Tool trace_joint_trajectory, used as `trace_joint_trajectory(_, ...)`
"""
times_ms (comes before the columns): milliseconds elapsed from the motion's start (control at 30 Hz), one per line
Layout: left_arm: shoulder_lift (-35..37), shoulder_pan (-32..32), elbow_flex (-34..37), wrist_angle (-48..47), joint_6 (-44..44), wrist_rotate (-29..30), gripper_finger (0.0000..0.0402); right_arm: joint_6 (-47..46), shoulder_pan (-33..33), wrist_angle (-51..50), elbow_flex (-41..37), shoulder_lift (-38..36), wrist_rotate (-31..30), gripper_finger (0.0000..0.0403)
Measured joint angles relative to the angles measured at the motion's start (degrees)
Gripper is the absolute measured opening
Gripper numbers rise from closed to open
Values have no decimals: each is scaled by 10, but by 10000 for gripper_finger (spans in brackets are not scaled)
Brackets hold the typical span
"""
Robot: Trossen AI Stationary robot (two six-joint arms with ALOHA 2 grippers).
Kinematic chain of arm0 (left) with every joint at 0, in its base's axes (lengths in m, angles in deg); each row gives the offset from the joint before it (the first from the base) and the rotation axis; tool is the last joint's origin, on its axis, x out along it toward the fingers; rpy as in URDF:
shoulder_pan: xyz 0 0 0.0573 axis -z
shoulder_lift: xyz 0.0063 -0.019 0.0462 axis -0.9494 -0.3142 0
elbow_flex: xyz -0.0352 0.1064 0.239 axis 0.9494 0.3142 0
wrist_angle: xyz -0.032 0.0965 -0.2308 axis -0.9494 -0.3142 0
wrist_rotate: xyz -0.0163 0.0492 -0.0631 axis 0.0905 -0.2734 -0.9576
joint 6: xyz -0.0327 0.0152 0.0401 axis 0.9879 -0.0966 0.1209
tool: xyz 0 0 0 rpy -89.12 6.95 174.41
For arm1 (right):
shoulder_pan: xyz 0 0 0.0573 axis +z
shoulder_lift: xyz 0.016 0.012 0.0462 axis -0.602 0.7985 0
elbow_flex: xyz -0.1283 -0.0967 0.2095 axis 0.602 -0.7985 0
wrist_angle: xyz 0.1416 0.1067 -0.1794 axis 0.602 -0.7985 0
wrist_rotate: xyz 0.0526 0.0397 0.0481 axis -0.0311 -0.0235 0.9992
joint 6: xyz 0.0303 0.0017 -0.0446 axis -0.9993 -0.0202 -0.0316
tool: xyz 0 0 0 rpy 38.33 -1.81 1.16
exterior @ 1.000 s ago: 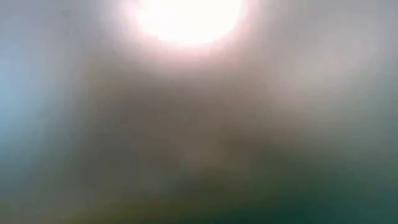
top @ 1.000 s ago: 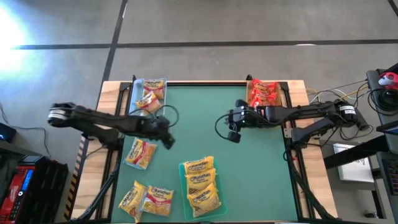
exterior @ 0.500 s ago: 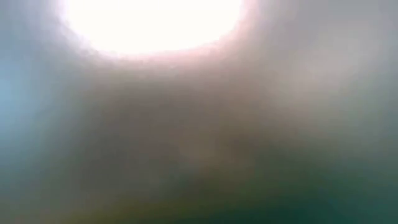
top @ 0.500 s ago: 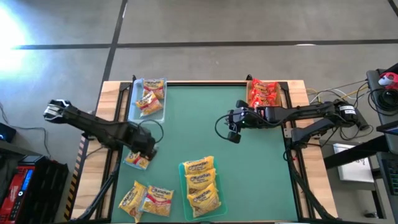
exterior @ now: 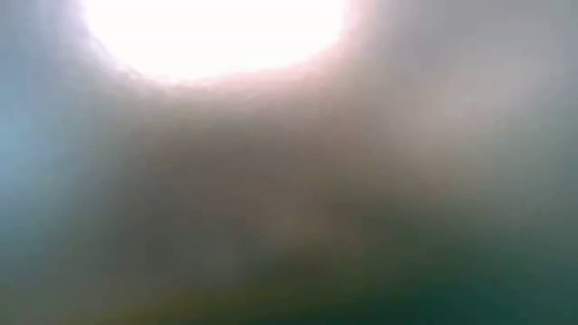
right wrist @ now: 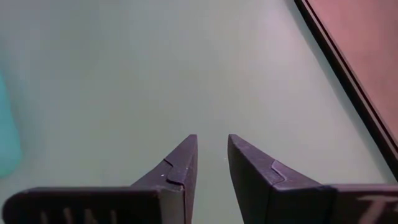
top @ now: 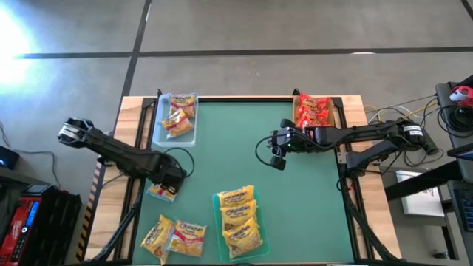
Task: Sort Maruchan noodles
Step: Put the top blue noodle pack into the transparent bin
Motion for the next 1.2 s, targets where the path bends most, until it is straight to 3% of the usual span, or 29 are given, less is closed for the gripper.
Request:
trace_joint_trajectory(233,-40,0,-5,9,-17,1,125,0,0,7,0,0,0,77)
trace_joint_trajectory(633,-88,-16,-7,118,-62,37,125,12,0,31,0,0,0,81)
trace_joint_trajectory(967,-105,-53,-7,214,-98,125,125,12,0,38,0,0,0,72)
trace_joint_trajectory(1200,-112,-92,-5,344,-166,197,125,11,0,40,0,0,0,80)
